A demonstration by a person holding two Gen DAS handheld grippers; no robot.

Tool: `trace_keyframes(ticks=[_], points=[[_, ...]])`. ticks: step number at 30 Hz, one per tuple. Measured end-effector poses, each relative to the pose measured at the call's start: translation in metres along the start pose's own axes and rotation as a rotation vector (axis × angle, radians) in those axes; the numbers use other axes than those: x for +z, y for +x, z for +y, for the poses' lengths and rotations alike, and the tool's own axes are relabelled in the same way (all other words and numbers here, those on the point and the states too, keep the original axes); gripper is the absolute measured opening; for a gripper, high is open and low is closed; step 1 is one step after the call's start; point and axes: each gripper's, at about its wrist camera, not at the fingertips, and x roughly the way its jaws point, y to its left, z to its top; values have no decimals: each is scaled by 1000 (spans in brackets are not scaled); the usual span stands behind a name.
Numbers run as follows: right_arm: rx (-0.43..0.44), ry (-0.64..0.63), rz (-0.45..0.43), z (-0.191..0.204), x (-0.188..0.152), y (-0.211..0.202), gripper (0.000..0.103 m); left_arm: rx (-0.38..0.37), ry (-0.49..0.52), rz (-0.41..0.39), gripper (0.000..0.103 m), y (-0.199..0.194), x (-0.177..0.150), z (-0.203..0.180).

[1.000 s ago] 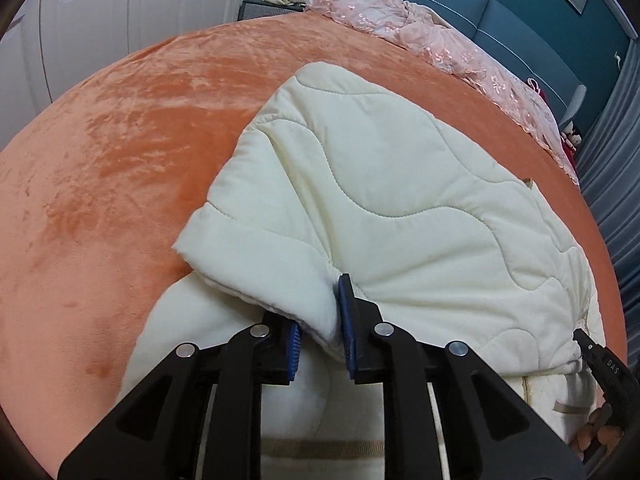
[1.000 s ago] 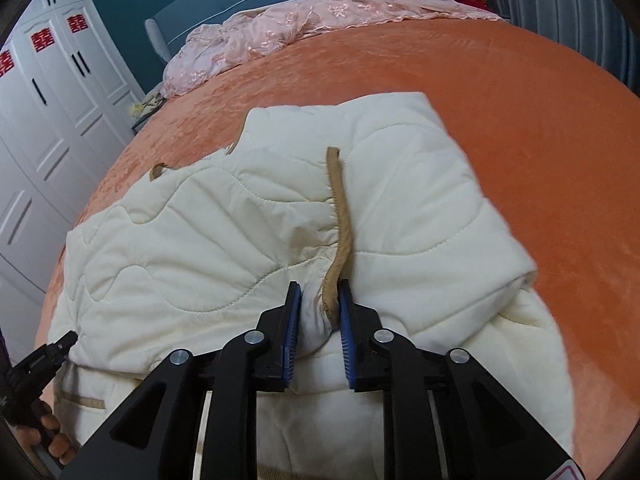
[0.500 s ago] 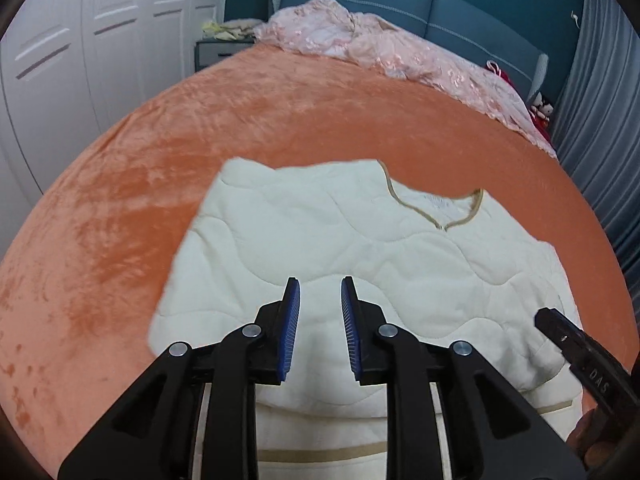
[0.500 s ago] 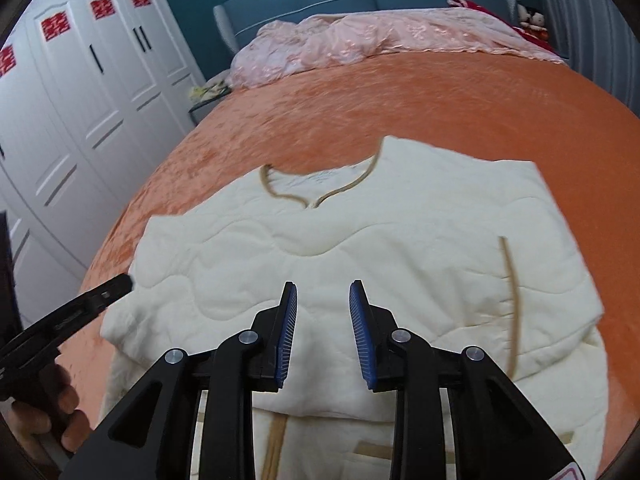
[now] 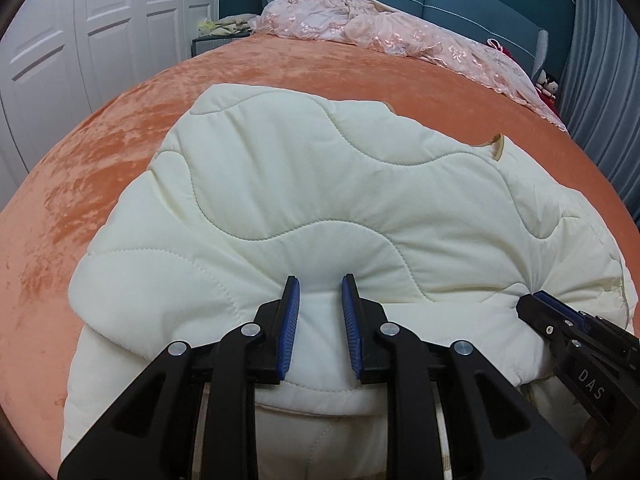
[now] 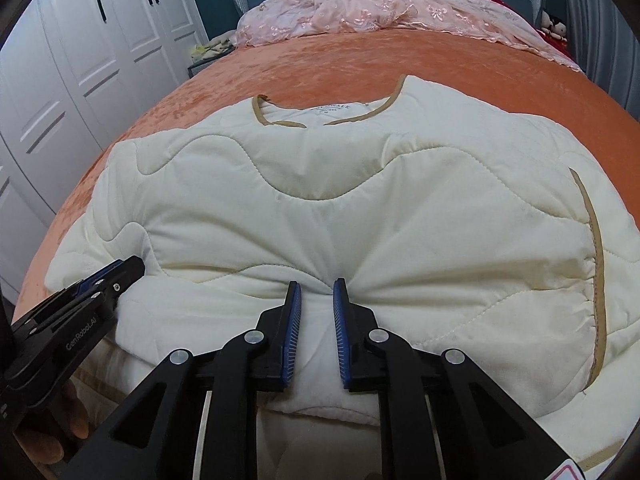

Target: Fold large clothes

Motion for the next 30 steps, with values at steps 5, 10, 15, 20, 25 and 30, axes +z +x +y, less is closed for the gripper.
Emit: trace_keyframes(ticks=[5,10,15,20,25,30], points=[[-31,-16,-29,4,-4,0,12,18,12,-25,21,1,-3,-3],[-56,-29,-55,8,-7,0,12,40,28,-40,21,3,-5,-6],[-57,-20,-66,8,-8,1,12,58,40,-48,21,4,-7,-10],[-57,-9,-72,8,-8,3,12,75,51,-55,21,6,-9,-13],[-51,3,-67,8,-5,4,12,73,50,-54,21,7,-8,-13],[43,86,-27,-9,14,-6,13,0,6,-6,23,-1,6,-3]])
